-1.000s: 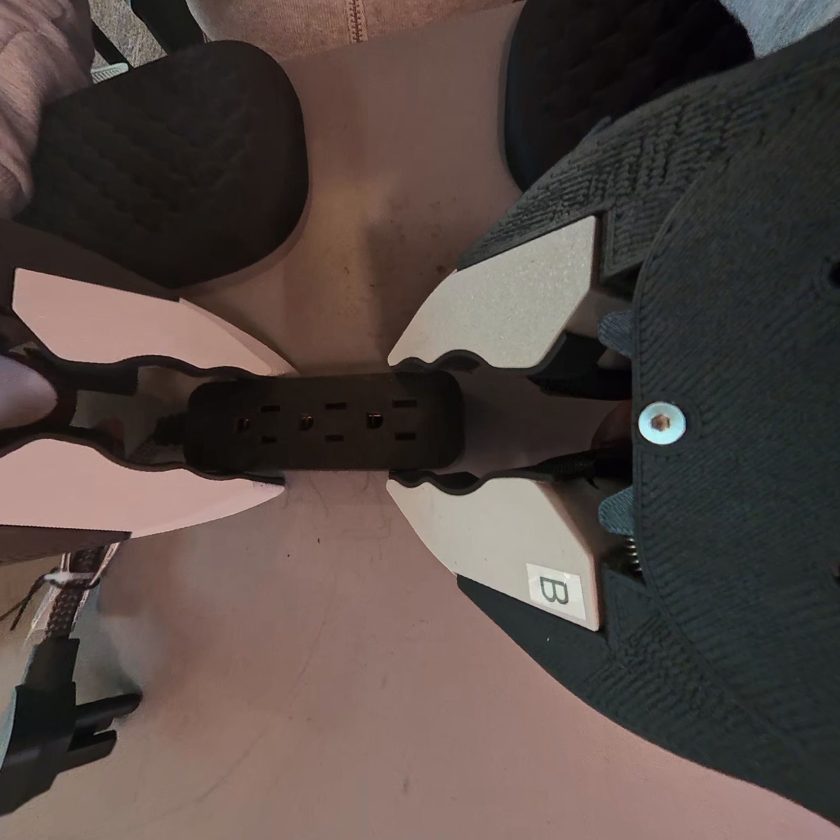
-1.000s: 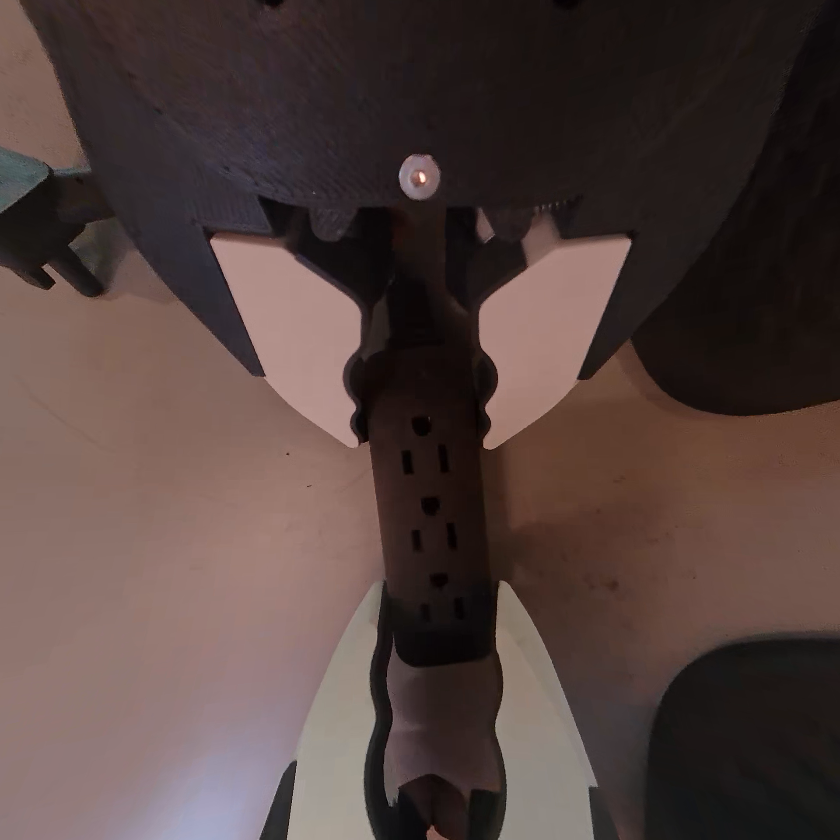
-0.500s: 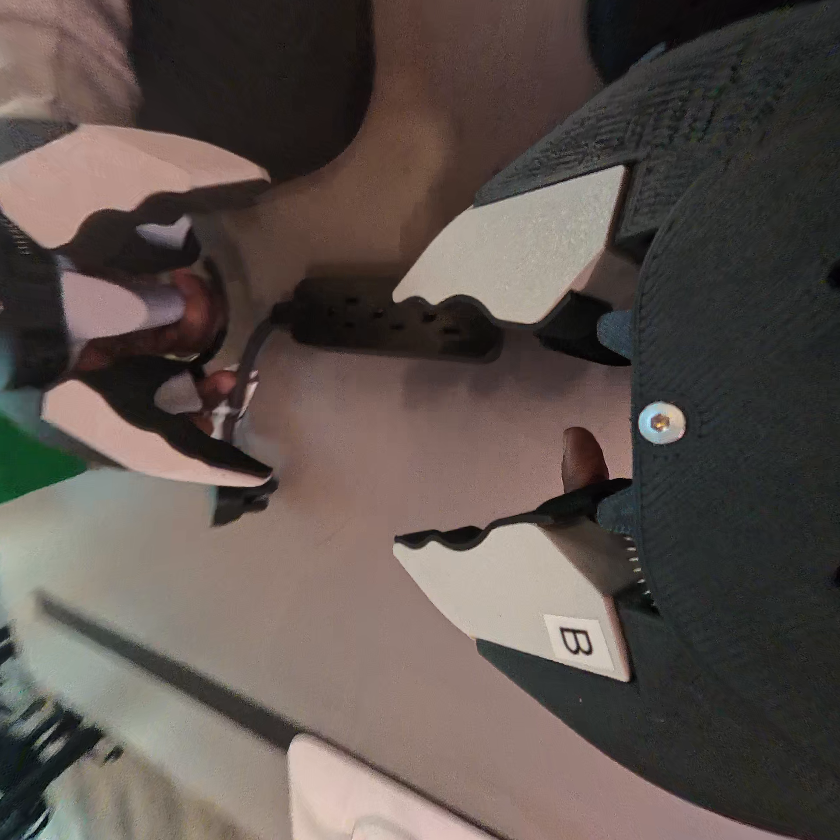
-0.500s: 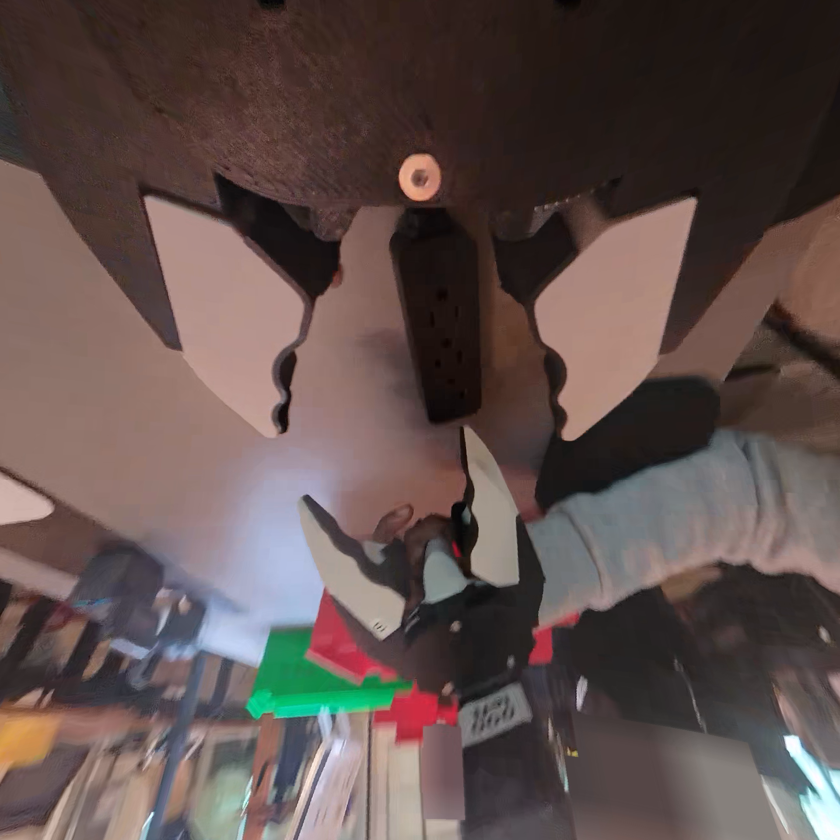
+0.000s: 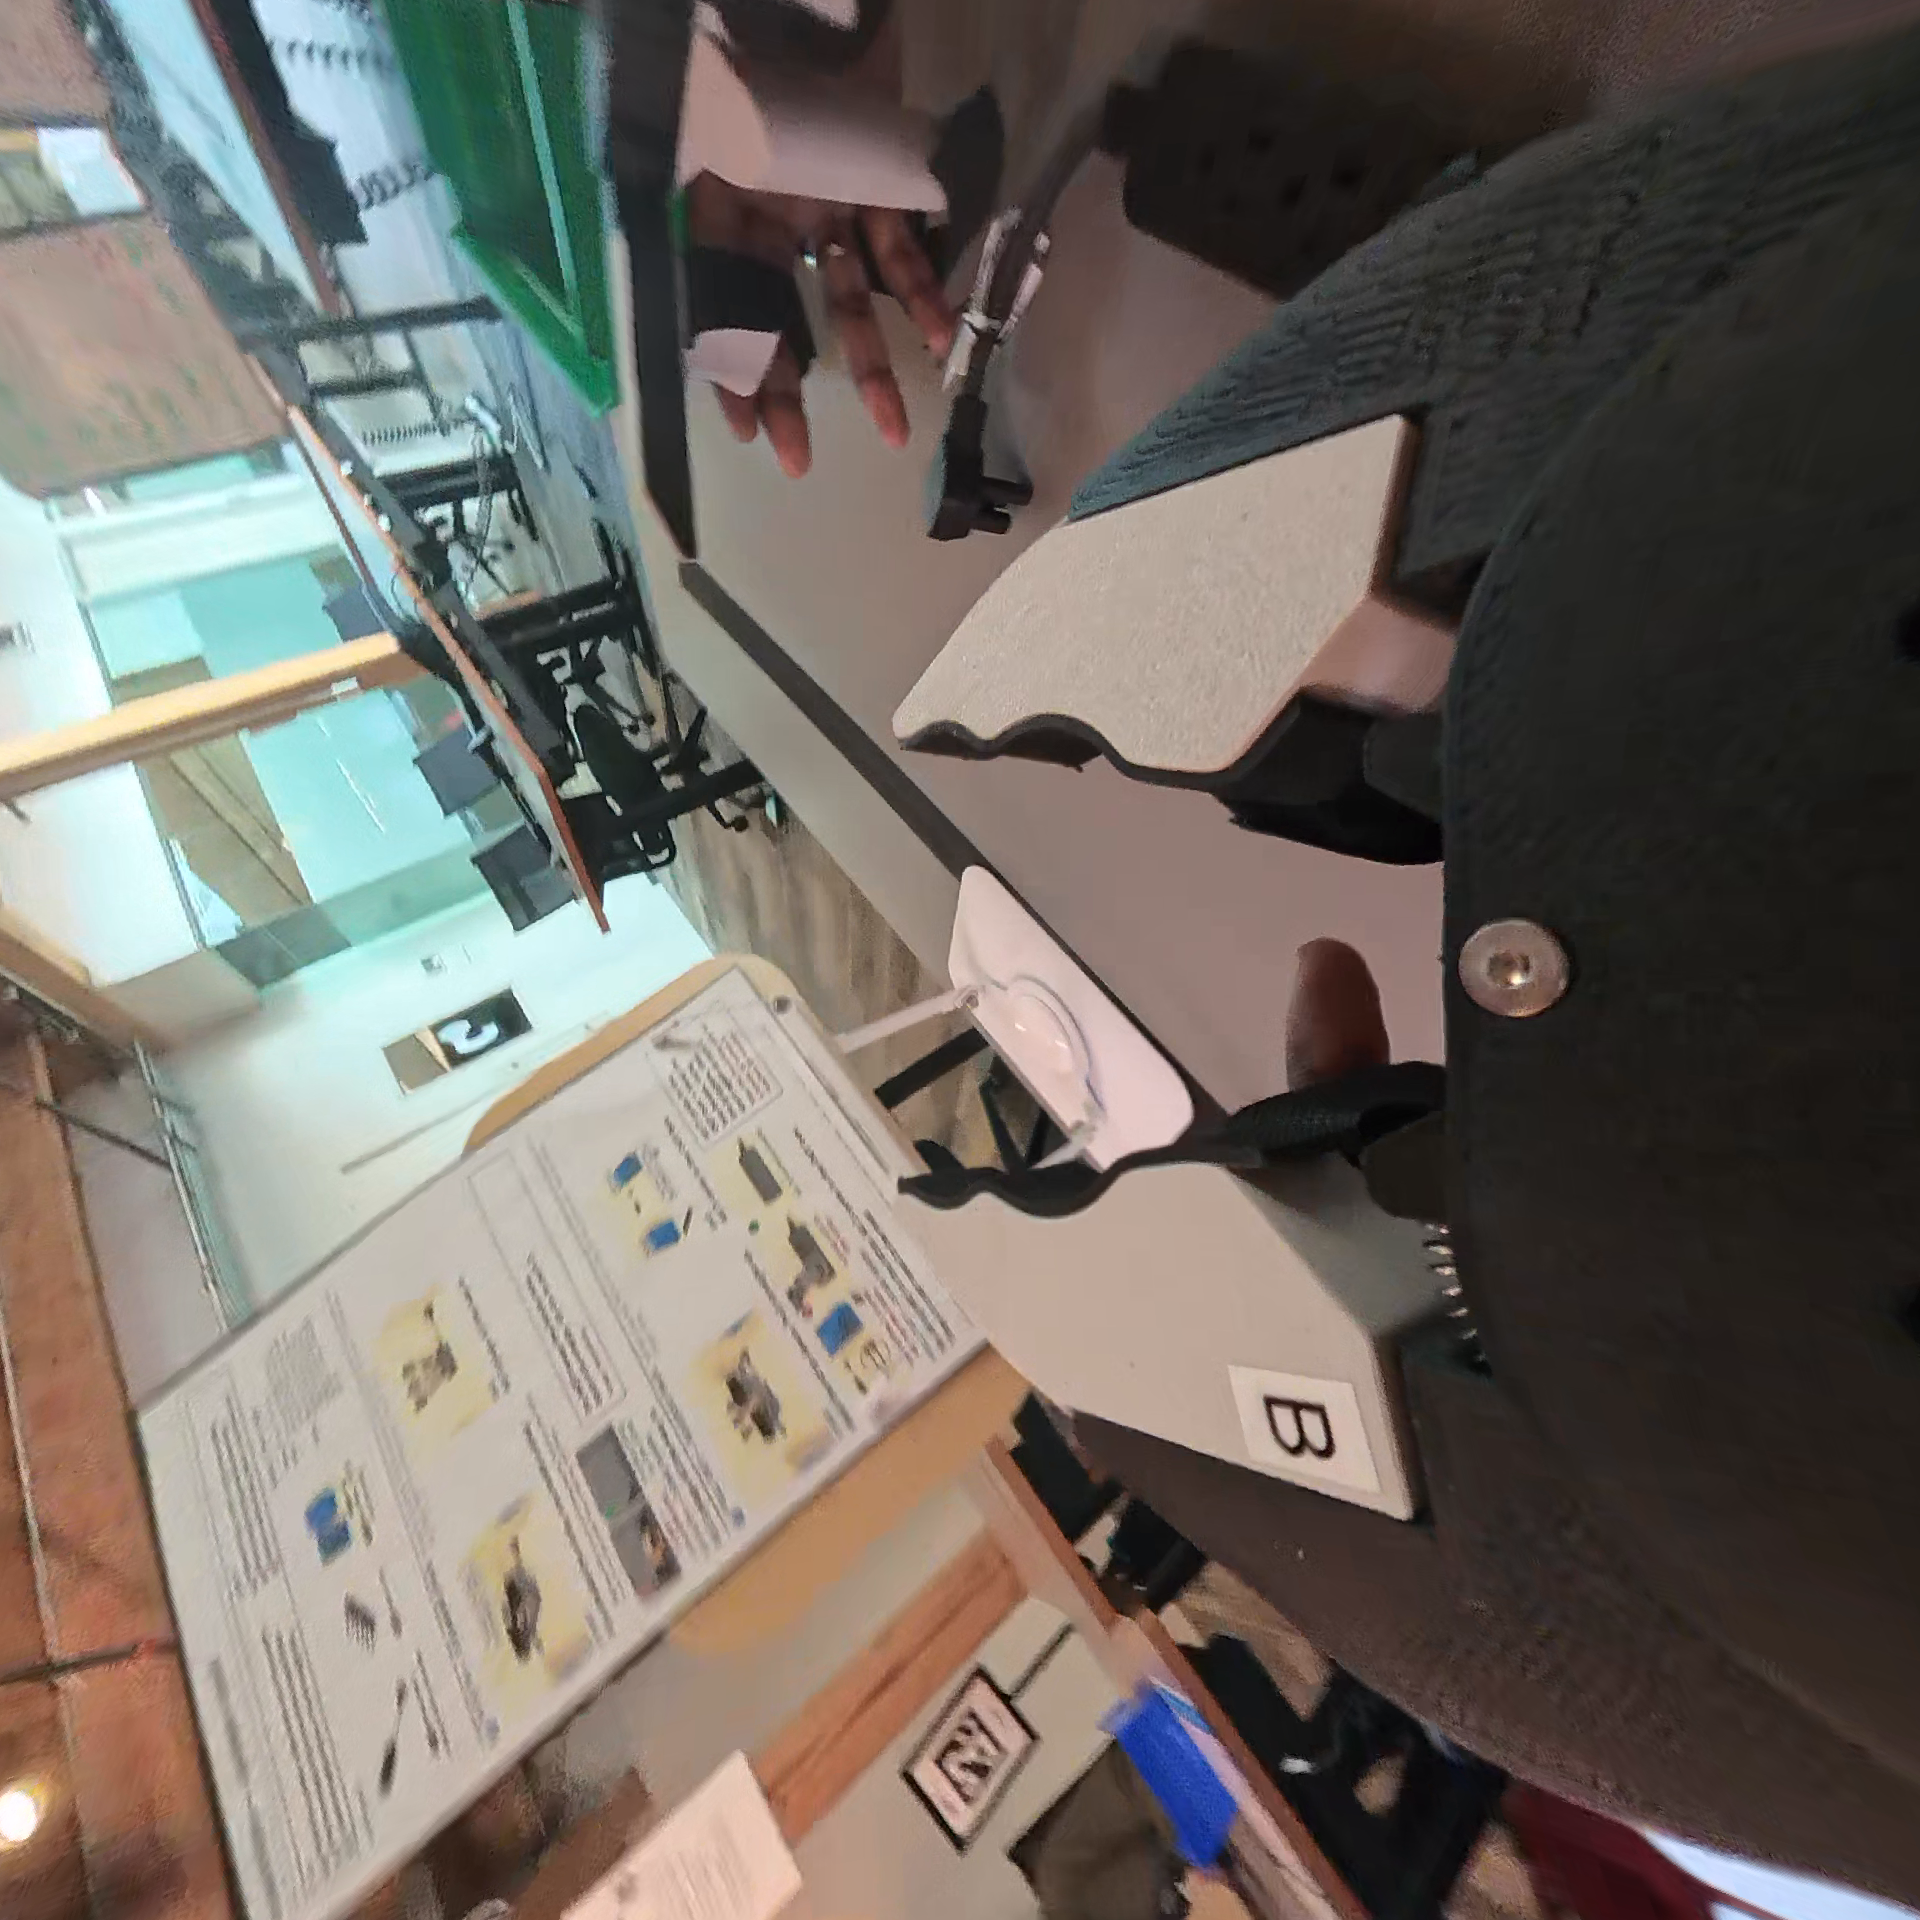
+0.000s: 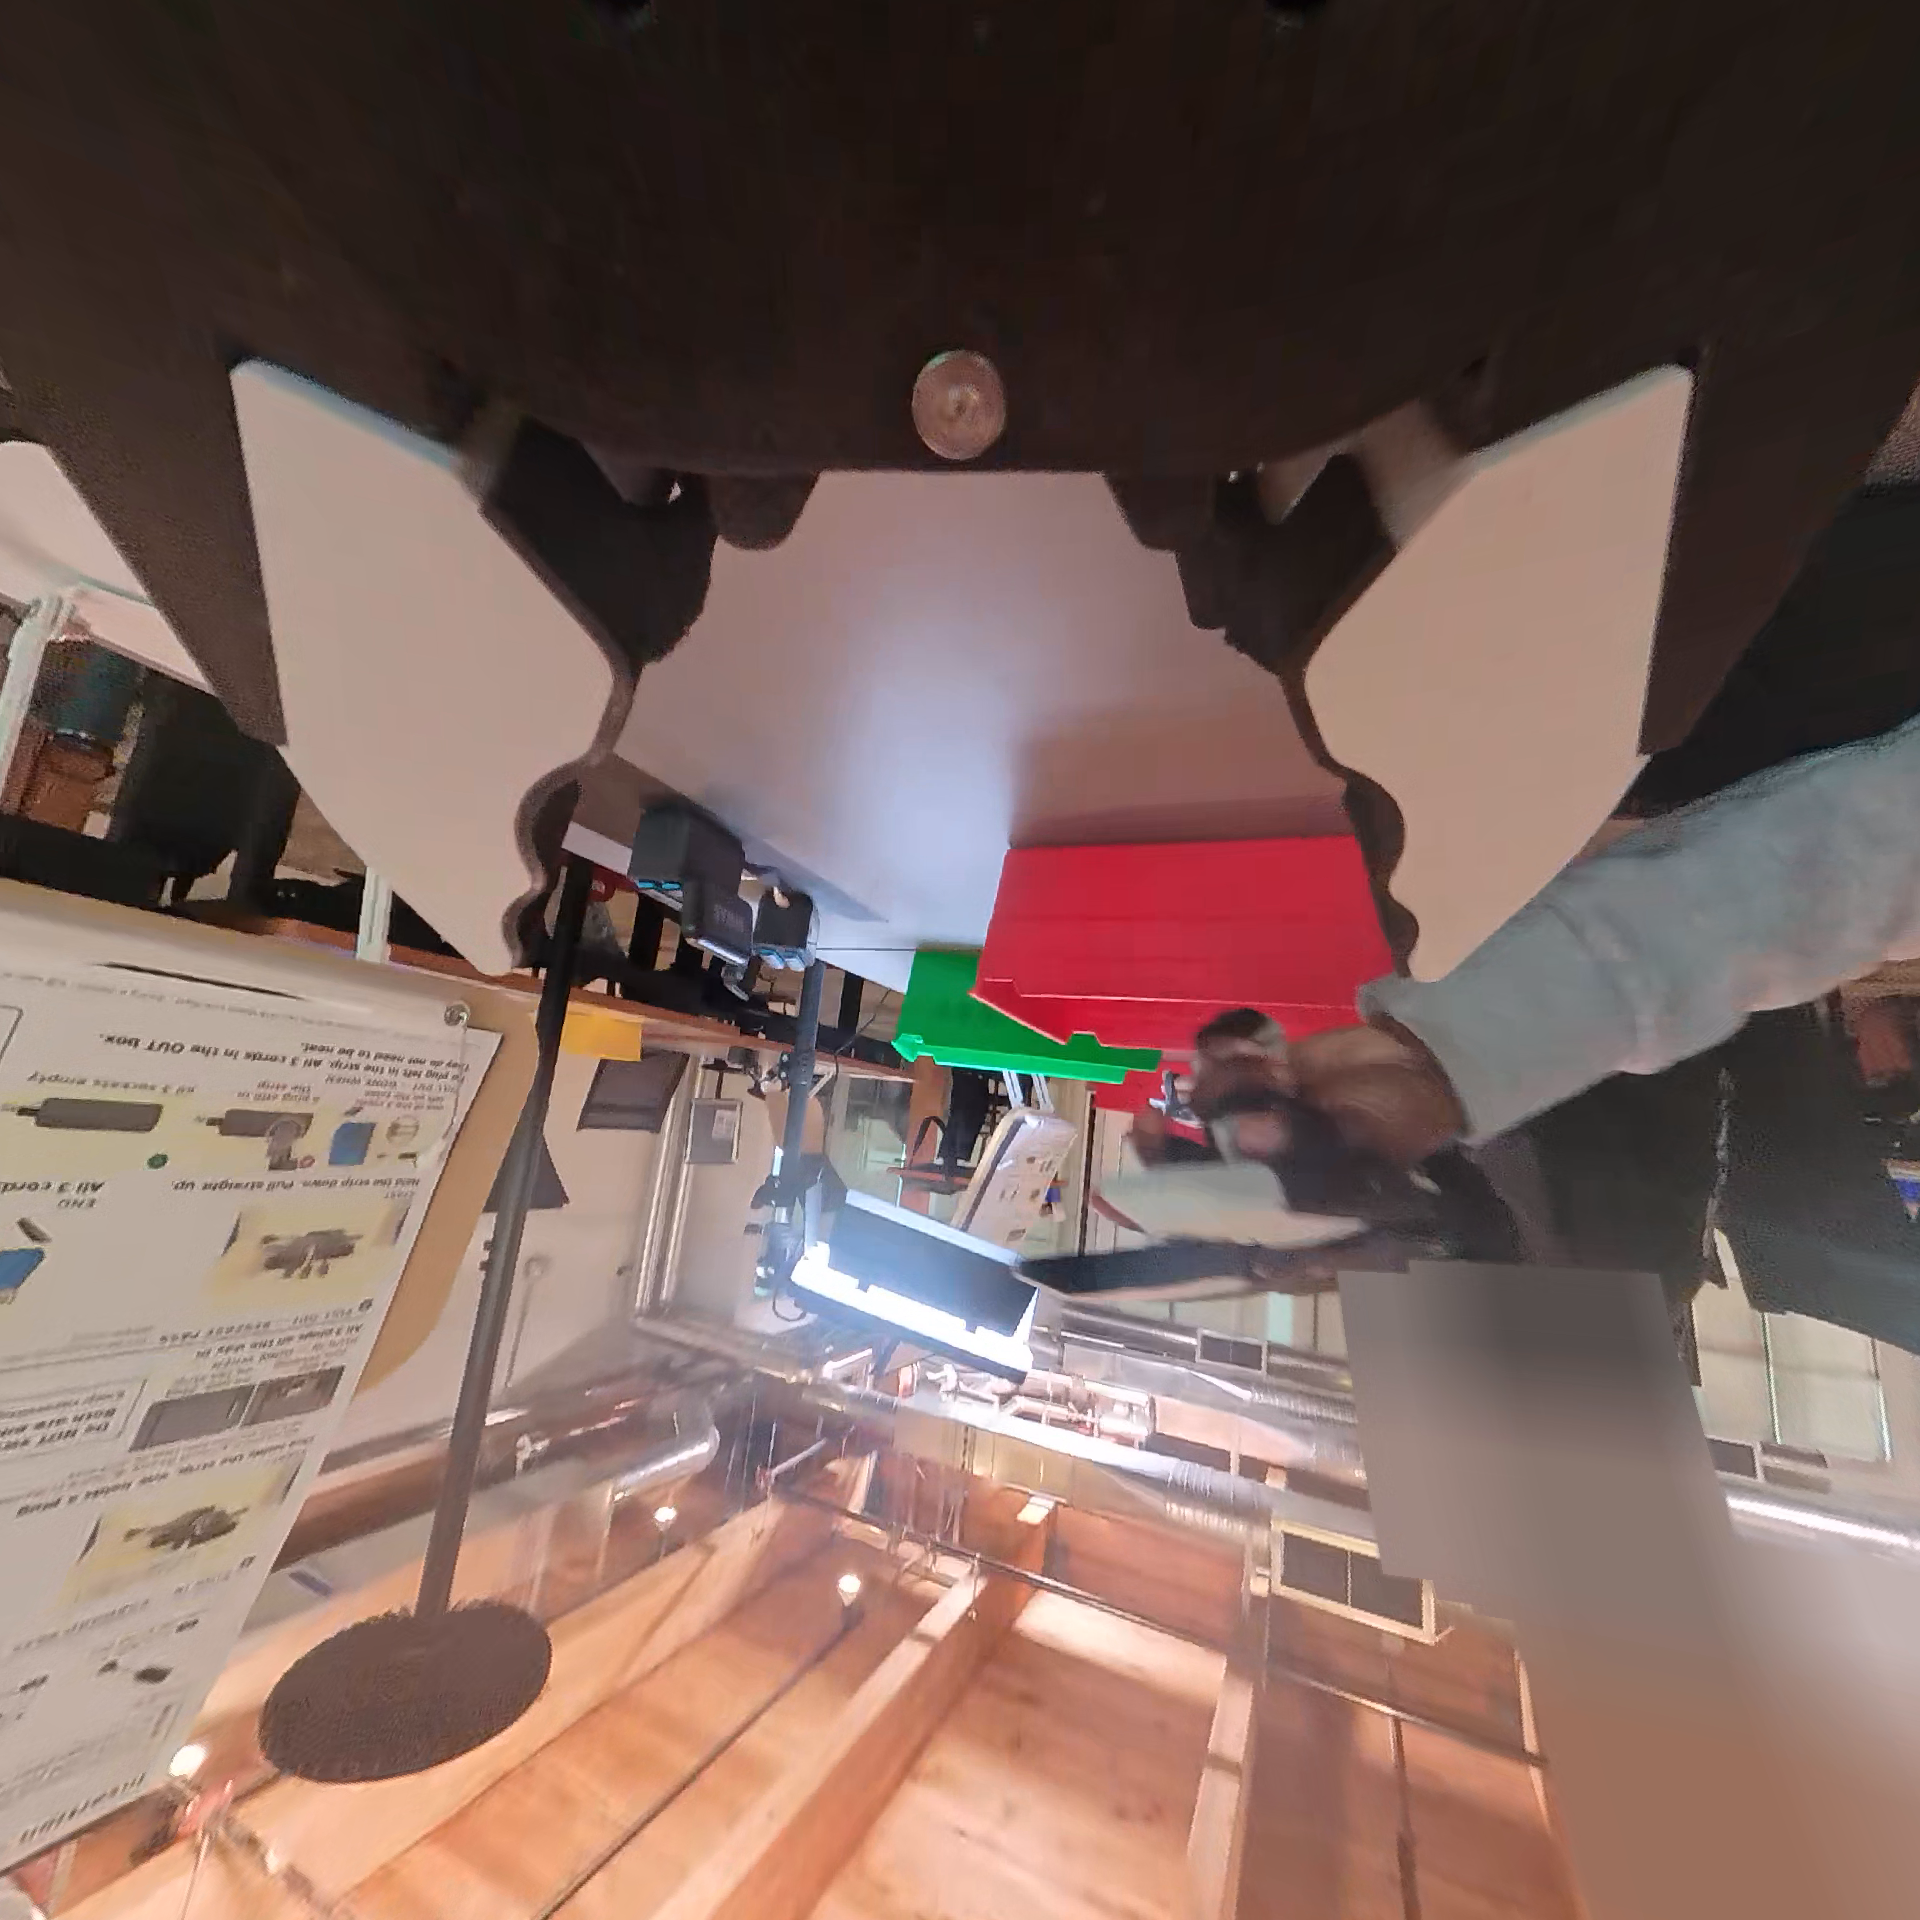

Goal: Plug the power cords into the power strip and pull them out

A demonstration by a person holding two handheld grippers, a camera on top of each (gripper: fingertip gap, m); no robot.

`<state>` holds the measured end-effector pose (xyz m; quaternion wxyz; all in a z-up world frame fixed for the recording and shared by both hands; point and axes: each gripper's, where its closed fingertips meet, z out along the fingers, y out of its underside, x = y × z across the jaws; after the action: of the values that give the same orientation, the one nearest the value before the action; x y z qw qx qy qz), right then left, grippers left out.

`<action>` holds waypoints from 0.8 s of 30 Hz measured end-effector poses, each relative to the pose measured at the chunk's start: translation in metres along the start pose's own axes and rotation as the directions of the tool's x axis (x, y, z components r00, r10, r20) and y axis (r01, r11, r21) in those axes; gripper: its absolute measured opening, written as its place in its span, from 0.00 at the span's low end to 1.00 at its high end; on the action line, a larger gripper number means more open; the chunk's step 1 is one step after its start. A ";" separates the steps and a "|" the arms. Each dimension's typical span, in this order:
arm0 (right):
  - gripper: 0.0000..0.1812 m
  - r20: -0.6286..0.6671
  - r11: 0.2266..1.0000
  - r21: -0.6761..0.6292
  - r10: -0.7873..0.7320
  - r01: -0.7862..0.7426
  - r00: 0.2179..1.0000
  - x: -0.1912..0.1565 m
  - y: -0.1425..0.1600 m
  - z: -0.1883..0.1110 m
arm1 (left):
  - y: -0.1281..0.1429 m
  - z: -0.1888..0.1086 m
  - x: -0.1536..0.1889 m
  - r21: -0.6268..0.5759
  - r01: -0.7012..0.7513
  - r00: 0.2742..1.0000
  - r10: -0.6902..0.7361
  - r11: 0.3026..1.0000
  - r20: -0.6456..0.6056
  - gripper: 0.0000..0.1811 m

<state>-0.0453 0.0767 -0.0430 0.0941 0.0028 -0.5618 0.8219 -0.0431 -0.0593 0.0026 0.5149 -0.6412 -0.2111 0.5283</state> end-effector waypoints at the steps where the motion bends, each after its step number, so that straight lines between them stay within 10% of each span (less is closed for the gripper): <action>1: 0.79 -0.009 1.000 0.003 -0.012 0.012 1.000 0.001 -0.001 -0.001 | -0.013 -0.017 -0.006 -0.002 0.046 0.998 -0.046 0.999 0.032 0.40; 6: 0.76 -0.002 0.999 -0.031 -0.039 0.039 0.999 0.000 0.007 0.000 | -0.031 -0.118 -0.050 -0.004 0.278 0.952 -0.275 0.960 0.132 0.33; 12: 0.72 0.030 0.995 -0.082 -0.059 0.061 0.998 -0.006 0.017 0.002 | 0.130 -0.206 -0.089 -0.581 0.520 0.854 -0.367 0.626 0.368 0.33; 24: 0.70 0.055 0.985 -0.142 -0.094 0.101 0.994 -0.010 0.029 0.003 | 0.249 -0.212 -0.057 -0.815 0.565 0.778 -0.412 0.129 0.474 0.29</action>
<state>-0.0403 0.0623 -0.0698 0.1206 0.0434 -0.6211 0.7731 0.0580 -0.2934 -0.2099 0.1759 -0.6711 -0.7046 0.1489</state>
